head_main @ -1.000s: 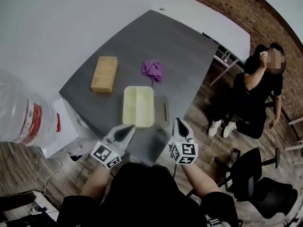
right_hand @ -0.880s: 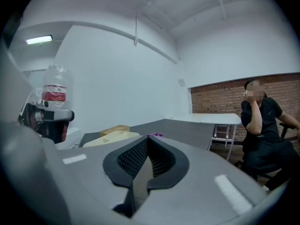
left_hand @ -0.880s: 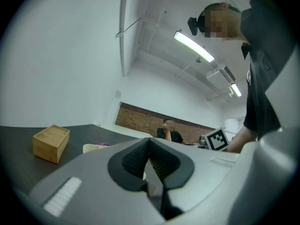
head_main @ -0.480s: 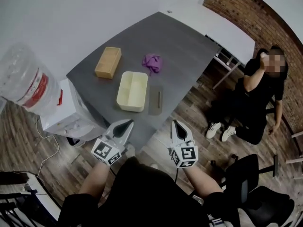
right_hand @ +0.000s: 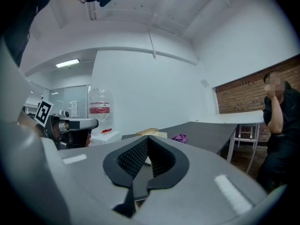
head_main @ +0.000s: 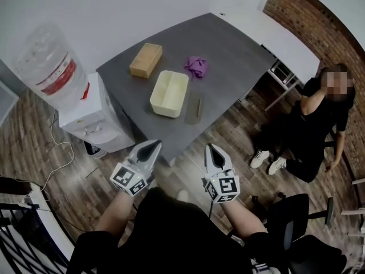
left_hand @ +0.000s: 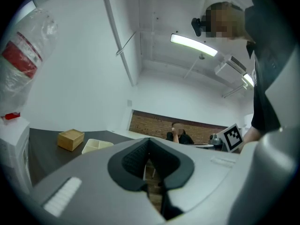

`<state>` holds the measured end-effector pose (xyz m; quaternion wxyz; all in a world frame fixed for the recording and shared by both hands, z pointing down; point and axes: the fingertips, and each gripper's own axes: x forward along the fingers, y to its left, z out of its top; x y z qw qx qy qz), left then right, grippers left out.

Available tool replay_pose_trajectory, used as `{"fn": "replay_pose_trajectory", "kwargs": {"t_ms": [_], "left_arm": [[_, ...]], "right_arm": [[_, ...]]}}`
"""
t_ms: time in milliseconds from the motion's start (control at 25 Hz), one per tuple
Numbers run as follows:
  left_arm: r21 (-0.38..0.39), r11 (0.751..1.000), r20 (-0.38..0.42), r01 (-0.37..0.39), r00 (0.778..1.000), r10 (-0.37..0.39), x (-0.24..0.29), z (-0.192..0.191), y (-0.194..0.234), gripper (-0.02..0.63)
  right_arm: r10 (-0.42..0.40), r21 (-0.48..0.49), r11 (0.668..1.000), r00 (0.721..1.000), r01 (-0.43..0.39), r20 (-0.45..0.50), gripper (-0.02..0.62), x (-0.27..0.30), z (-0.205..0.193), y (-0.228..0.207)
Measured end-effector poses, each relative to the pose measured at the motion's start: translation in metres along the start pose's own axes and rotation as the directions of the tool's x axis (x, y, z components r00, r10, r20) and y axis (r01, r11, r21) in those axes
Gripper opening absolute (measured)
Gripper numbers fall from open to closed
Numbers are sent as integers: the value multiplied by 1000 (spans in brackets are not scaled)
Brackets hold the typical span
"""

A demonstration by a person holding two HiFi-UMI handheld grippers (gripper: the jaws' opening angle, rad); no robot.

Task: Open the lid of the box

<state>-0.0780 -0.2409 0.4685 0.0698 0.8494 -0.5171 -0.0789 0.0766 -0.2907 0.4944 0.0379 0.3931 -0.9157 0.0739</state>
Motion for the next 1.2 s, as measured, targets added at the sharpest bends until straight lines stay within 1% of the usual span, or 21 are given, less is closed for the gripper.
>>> {"fn": "replay_pose_trajectory", "kwargs": {"t_ms": [200,280,400,600,800,960,1200], "left_arm": [[-17,1000,2,12,1000,-12,-12,3,6,0],[-25,999,5,20,1000,-20,-16,7,10,0],[-10,999,4,35,999,-35,-18,10,18,0],[-13,998,2,56,998,-56,-21,9,24,0],[-18,998,27,61,998,-61,-16,17,30,0],[-33,998,31,59,998,-58,-16,16,32,0],[-38,998,25,59,998,-58,-13,11,38,0]], "right_arm": [[2,-1,1000,1000,-2,11,2,-3,4,10],[7,-21,1000,1000,-6,17,1,-3,10,17],[-8,-54,999,1000,9,17,1,2,13,21],[-35,-32,999,999,35,6,2,10,9,25],[-19,-40,999,1000,20,19,2,17,17,34],[-11,-42,999,1000,11,13,2,20,14,38],[-31,-28,999,999,31,8,2,28,13,28]]}}
